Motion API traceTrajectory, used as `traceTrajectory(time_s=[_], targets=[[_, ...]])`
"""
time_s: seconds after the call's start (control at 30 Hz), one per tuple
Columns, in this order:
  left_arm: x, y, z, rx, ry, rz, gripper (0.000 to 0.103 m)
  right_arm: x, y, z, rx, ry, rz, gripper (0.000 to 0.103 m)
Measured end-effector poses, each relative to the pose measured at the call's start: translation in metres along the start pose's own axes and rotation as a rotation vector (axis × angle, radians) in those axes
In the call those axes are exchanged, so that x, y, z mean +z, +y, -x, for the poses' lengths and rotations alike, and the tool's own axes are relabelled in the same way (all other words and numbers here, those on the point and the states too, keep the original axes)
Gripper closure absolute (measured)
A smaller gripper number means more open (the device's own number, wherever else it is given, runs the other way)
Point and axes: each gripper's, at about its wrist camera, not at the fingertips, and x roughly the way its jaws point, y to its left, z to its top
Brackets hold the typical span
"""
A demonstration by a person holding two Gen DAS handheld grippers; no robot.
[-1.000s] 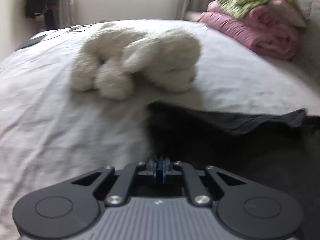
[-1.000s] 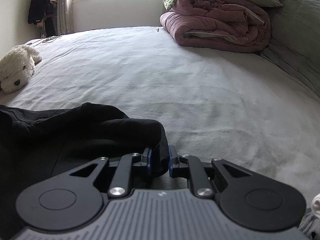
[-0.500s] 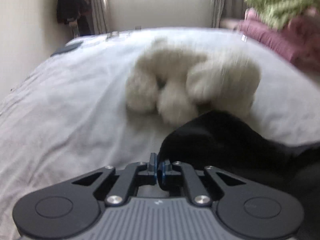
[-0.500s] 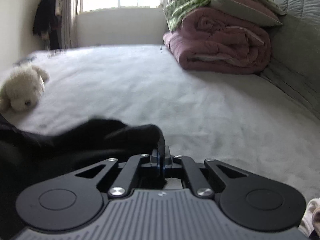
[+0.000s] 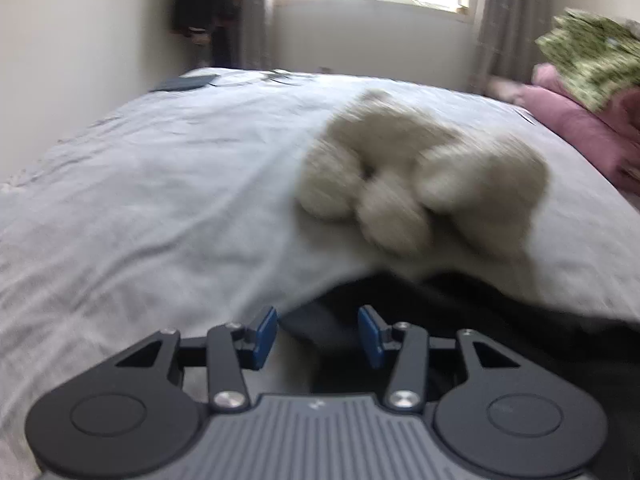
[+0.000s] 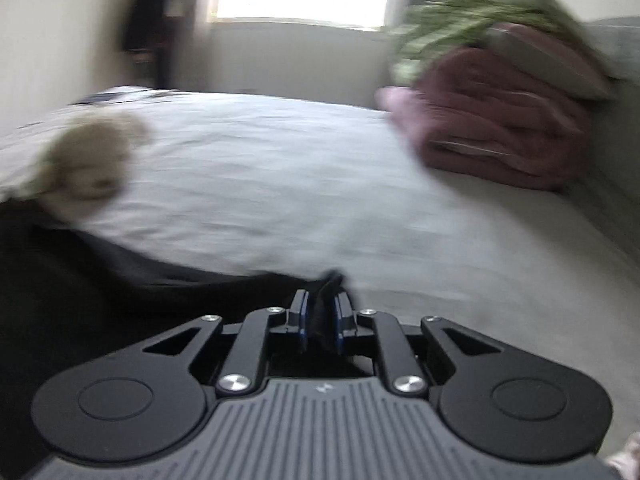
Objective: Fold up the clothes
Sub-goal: 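Lay the black garment flat on the bed and open both grippers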
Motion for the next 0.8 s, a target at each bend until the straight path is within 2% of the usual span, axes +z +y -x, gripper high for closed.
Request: traceTrajectory(time_s=[0.07,0.17,0.3,0.37,0.4,0.47,0.5,0.53,0.6,0.73,0.8], targets=[[-0.011,-0.008,0.011,-0.043,-0.008,-0.034,0.058,0.005,0.015,0.002,0.084,0.0,0.027,0.09],[-0.023,-0.022,0.023,-0.111,0.036,-0.063,0.058,0.007,0.037,-0.011,0.209,0.096,0.094,0.09],[-0.041,-0.034,0.032,-0.145,0.098,-0.082,0.057,0.008,0.062,-0.056,0.294,0.246,0.089,0.089],[-0.048,-0.028,0.037,-0.154,0.114,-0.049,0.057,0.021,0.071,-0.079,0.311,0.256,0.091,0.09],[-0.051,-0.023,0.04,-0.156,0.124,-0.025,0.057,0.03,0.072,-0.087,0.273,0.223,0.075,0.091],[-0.056,-0.012,0.045,-0.16,0.145,0.023,0.057,0.053,0.062,-0.094,0.124,0.102,-0.019,0.092],[-0.059,-0.008,0.05,-0.158,0.154,0.041,0.057,0.062,0.051,-0.09,0.053,0.042,-0.109,0.086],[-0.061,-0.004,0.056,-0.157,0.156,0.054,0.057,0.068,0.043,-0.087,0.021,0.02,-0.167,0.084],[-0.065,0.005,0.067,-0.155,0.156,0.081,0.057,0.071,0.037,-0.074,0.023,0.033,-0.191,0.084],[-0.074,0.017,0.088,-0.181,0.168,0.145,0.057,0.046,0.046,-0.024,0.042,0.054,-0.046,0.084],[-0.081,0.02,0.099,-0.204,0.183,0.172,0.057,0.029,0.041,0.005,0.064,0.071,-0.076,0.084]])
